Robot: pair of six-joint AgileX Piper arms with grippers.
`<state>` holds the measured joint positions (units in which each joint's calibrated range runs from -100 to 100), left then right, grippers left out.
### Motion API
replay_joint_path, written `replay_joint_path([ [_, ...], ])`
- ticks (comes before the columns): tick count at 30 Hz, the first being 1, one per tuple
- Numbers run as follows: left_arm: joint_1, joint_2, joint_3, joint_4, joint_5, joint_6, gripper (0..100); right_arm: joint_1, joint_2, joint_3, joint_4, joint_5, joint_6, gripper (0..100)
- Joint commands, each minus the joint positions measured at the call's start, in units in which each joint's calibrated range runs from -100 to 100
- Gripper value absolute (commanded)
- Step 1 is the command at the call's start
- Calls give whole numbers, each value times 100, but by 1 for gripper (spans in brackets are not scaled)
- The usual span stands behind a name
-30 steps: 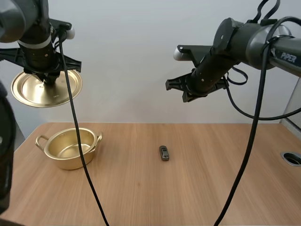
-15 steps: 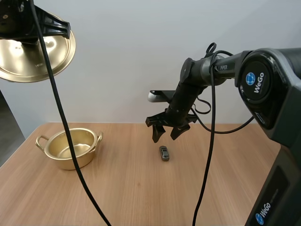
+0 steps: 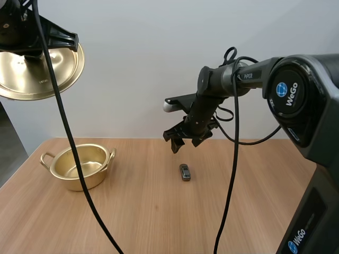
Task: Open the pot, put the car inside, and close it
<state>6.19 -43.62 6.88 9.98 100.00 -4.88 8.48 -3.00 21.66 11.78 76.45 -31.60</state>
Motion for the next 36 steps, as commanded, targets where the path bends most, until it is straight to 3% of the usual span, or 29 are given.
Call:
replay_joint_path([
  [1,4,1,-3,2,0,5,0,4,59,15,24,387,-178,100],
  [10,4,1,-3,-21,0,16,0,4,884,15,-5,1045,-241,100],
  [36,4,-13,-3,-30,0,16,0,4,2067,0,-153,-582,-274,100],
])
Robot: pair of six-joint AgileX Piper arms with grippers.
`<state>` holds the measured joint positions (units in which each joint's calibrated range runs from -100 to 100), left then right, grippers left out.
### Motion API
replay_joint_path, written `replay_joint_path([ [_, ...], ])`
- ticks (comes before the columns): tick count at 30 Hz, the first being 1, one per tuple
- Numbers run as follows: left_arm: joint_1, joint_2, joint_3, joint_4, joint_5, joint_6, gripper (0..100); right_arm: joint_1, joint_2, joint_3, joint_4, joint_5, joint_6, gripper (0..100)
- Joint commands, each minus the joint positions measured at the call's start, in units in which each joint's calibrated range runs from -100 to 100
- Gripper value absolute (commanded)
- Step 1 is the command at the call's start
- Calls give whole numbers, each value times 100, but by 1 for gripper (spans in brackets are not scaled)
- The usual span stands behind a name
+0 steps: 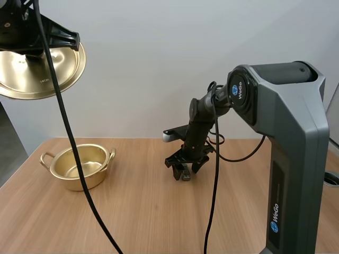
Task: Open the pot, put the car inside, and close it
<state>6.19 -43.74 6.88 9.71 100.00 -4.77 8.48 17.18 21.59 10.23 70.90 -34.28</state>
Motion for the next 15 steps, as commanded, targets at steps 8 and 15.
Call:
replay_joint_path([
  [8,4,0,-3,-4,0,40,0,4,77,7,22,28,92,1],
  [15,4,-12,-3,-4,0,41,0,4,-75,-19,46,105,-39,0],
])
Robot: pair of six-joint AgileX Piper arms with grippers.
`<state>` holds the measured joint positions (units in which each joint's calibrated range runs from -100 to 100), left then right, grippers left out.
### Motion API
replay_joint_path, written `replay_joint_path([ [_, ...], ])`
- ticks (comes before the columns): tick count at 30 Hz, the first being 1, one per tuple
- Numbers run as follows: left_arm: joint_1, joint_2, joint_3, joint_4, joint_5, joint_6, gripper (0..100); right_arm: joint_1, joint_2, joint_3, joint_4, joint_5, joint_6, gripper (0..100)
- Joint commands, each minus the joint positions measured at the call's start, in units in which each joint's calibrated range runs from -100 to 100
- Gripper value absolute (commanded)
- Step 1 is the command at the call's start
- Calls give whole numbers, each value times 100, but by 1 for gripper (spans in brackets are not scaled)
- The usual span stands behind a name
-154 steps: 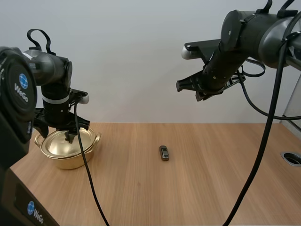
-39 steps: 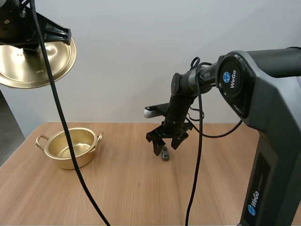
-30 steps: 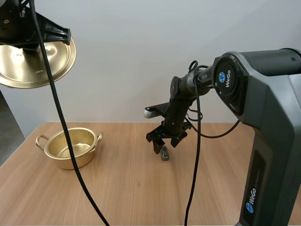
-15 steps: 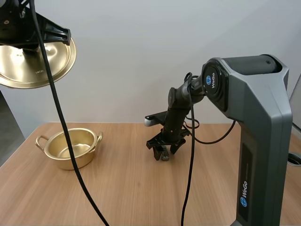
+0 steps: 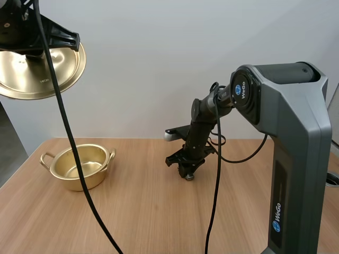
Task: Open the pot, put the car inside, and close it
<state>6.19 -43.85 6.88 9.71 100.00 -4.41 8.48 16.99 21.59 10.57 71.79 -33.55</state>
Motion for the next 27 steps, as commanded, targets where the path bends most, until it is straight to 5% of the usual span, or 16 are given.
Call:
replay_joint_path([
  [1,4,-1,-3,-4,0,5,0,4,-128,-89,73,15,-191,0],
  [12,4,-1178,-3,39,0,204,0,4,-1358,-1690,1674,2698,-1591,0],
  [18,4,-2404,-3,406,0,41,0,47,-1483,-2070,2701,2821,-2117,0],
  [27,4,-3878,-3,617,0,142,0,906,-1006,-2070,2719,2821,-2269,0],
])
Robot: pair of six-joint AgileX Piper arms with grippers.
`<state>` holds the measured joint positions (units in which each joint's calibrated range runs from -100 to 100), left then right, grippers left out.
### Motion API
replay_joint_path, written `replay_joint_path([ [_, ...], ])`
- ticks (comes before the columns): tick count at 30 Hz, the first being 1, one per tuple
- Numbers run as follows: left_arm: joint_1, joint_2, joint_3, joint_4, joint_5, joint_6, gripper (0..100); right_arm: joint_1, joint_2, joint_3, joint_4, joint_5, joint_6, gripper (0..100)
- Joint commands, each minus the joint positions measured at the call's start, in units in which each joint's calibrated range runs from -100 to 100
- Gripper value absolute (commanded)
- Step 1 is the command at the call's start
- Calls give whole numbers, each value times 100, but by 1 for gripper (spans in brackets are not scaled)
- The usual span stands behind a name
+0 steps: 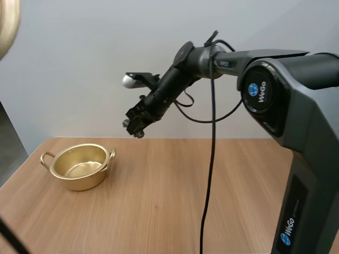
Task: Open the pot, put the car inside, and close it
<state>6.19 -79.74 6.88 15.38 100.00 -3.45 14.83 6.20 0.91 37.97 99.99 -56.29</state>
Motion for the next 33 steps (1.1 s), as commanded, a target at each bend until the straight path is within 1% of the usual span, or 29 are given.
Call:
replay_joint_path([
  [1,4,-368,-3,94,0,124,0,391,144,-2,-34,1,5,0],
  [4,4,-552,-3,270,0,200,0,699,341,-2,-167,1,5,0],
  [8,4,-792,-3,228,0,208,0,1049,588,-71,-620,-900,52,0],
  [12,4,-914,-3,74,0,208,0,1263,1027,-704,-1184,-981,406,0],
  [16,4,-919,-3,39,0,208,0,1271,1386,-1425,-1367,-966,608,0],
  [21,4,-919,-3,-132,0,208,0,1280,1778,-2223,-1388,-761,643,0],
  [23,4,-919,-3,-173,0,208,0,1280,1959,-2436,-1388,-707,673,0],
  [28,4,-919,-3,-197,0,208,0,1296,2513,-2925,-1349,-150,673,0],
  [33,4,-930,-3,-195,0,208,0,1296,2891,-3331,-1319,-15,709,0],
])
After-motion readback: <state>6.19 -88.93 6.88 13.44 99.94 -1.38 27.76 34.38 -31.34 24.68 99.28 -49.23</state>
